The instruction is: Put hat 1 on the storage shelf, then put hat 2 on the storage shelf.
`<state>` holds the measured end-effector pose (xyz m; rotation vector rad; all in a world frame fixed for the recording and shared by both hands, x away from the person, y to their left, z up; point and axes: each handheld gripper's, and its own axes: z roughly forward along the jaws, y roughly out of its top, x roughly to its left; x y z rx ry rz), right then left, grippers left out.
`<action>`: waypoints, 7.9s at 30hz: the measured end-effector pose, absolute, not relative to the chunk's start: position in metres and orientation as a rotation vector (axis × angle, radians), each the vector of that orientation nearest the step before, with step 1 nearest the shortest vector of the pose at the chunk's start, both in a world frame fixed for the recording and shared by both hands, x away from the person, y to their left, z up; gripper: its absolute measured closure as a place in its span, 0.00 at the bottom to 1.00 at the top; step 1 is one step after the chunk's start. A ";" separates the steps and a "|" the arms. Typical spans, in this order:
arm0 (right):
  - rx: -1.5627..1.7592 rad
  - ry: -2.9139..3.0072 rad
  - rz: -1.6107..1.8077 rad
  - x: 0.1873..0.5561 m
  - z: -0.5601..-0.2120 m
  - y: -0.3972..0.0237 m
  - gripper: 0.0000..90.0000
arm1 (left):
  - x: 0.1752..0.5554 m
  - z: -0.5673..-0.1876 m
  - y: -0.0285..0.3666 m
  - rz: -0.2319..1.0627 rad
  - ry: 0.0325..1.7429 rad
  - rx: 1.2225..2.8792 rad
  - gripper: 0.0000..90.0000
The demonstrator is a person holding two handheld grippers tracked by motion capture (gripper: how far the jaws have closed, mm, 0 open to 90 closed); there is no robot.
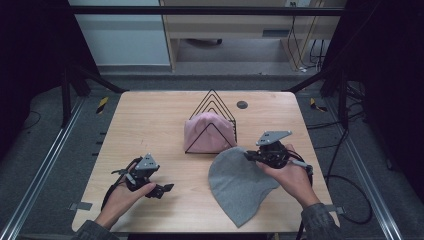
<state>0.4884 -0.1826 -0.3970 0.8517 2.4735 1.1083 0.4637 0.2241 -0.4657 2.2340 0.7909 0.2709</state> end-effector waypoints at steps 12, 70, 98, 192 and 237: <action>0.653 2.449 1.183 0.471 -0.360 -0.145 0.96 | 0.461 -0.464 0.217 0.228 0.715 2.218 0.10; 0.424 2.431 1.202 0.465 -0.262 -0.084 0.96 | 0.496 -0.411 0.187 0.278 0.633 1.979 0.46; 0.735 2.235 1.384 0.488 -0.244 -0.140 0.96 | 0.508 -0.282 0.176 0.438 0.649 2.041 0.96; 1.036 1.971 1.351 0.622 -0.290 -0.150 0.96 | 0.626 -0.299 0.145 0.515 0.724 1.971 0.96; 1.066 2.117 1.268 0.619 -0.346 -0.141 0.96 | 0.618 -0.362 0.154 0.437 0.823 1.935 0.96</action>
